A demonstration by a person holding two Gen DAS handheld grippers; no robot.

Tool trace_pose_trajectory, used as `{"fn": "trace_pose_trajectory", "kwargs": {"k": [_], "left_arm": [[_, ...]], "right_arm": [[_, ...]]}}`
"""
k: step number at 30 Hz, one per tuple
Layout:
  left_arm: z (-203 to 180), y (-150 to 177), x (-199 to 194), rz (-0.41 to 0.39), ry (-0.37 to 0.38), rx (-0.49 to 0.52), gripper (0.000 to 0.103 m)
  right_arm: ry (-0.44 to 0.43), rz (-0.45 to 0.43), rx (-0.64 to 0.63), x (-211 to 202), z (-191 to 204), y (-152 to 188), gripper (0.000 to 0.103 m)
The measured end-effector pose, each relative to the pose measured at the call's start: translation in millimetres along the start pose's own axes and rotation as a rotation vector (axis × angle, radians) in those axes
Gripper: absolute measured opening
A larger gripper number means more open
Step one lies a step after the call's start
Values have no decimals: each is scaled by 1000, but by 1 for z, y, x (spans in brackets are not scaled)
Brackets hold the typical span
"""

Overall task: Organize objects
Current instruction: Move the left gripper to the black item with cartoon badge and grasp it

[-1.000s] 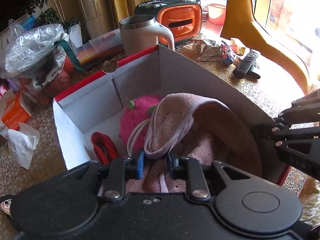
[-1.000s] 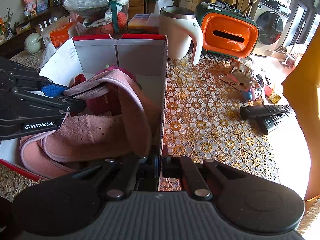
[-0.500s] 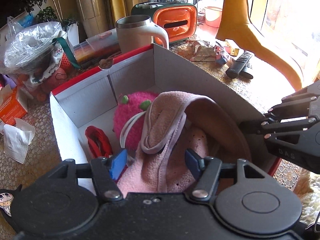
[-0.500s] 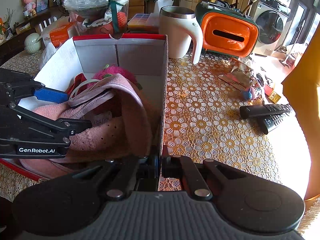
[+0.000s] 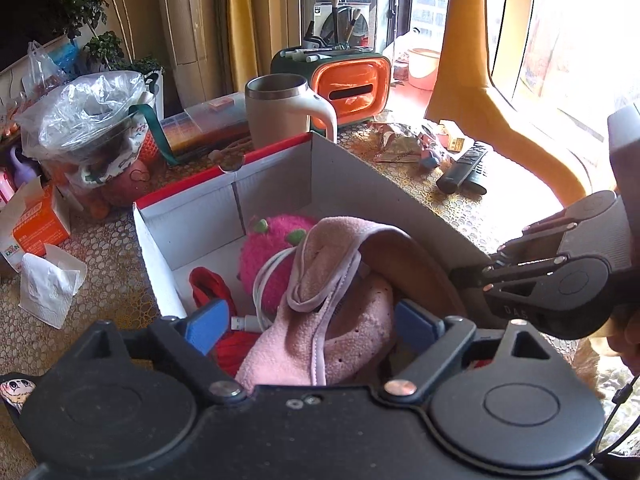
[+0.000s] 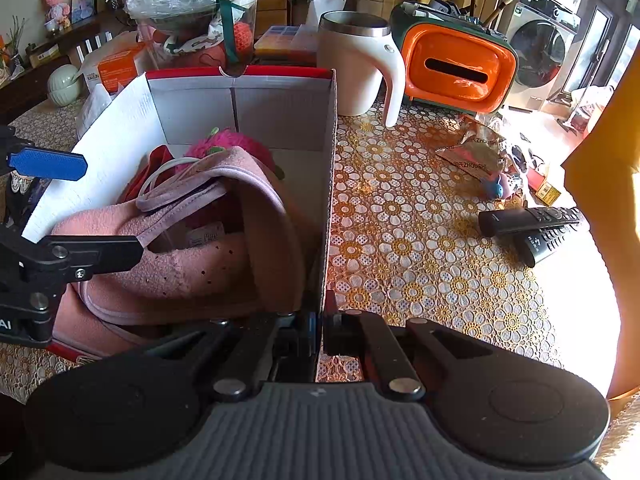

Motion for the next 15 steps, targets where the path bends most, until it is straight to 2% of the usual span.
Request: {"fn": "trace_pose_trajectory", "kwargs": {"k": [5,15], "left_arm": [[6,2,-18,-28,-23,-20,100],[31,13,-53,-63,-114,-61,103]], "right_arm": [[0,0,0,0,0,0,2],[-1,2,2,0,0,1,2]]}}
Point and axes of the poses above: each gripper's, at about its wrist camera, not at the fingertips, and x roughly the way its jaws point, z to its left, y to its underside, the point moved 9 cm from there along x, roughly the way its jaws point, and after that the axes turned 10 degrees about y, right-handed, at the moved point
